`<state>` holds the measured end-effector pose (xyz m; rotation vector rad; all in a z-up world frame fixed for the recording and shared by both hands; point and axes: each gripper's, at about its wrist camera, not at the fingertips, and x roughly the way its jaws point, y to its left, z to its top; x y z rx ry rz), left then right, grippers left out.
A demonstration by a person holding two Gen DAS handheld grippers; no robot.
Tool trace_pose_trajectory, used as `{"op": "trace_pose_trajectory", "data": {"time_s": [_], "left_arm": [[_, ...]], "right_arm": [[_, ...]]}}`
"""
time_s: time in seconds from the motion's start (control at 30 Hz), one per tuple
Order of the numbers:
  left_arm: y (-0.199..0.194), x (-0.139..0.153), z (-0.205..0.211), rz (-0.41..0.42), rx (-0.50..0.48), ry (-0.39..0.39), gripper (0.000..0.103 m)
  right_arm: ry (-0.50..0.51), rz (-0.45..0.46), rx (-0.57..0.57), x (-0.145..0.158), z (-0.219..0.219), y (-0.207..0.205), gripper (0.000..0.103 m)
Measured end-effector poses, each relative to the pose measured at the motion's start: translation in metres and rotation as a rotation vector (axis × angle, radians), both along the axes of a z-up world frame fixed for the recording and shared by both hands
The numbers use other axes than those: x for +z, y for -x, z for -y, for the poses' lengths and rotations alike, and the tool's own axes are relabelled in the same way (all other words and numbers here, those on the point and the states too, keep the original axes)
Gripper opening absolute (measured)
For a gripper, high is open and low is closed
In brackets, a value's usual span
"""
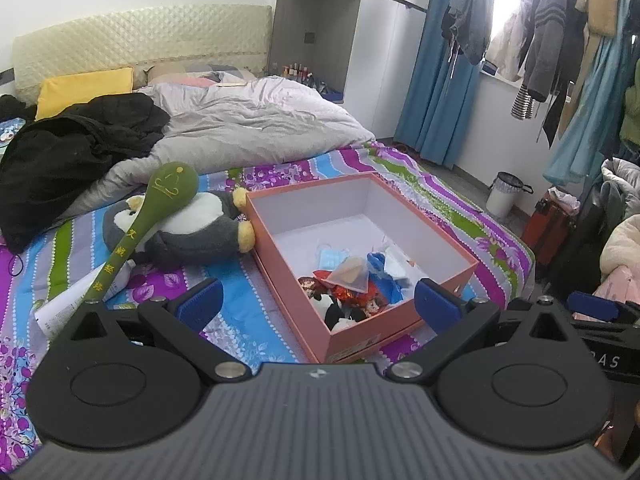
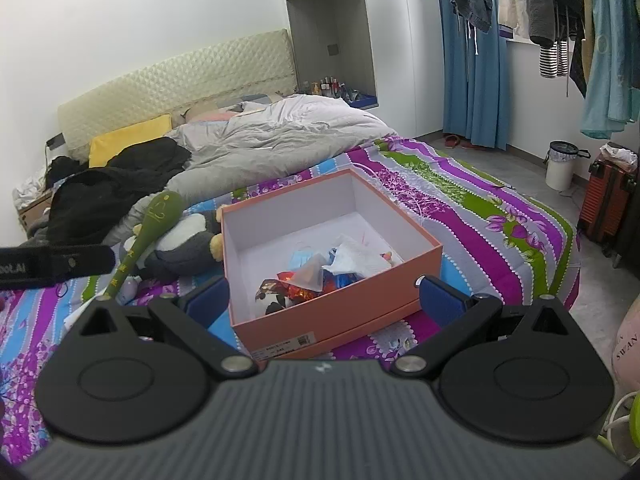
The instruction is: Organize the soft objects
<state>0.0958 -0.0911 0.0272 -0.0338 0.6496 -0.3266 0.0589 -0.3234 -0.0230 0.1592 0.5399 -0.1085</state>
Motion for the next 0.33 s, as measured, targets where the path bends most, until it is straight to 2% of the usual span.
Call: {"op": "trace_pose_trajectory", "data": {"time_s": [0.33], "left_arm": [[0.0014, 0.011, -0.009, 0.015, 0.011, 0.009, 0.103]], "right_arm": [[-0.001, 0.006, 0.013, 0.0031, 0.0016, 0.0007, 0.103]]}}
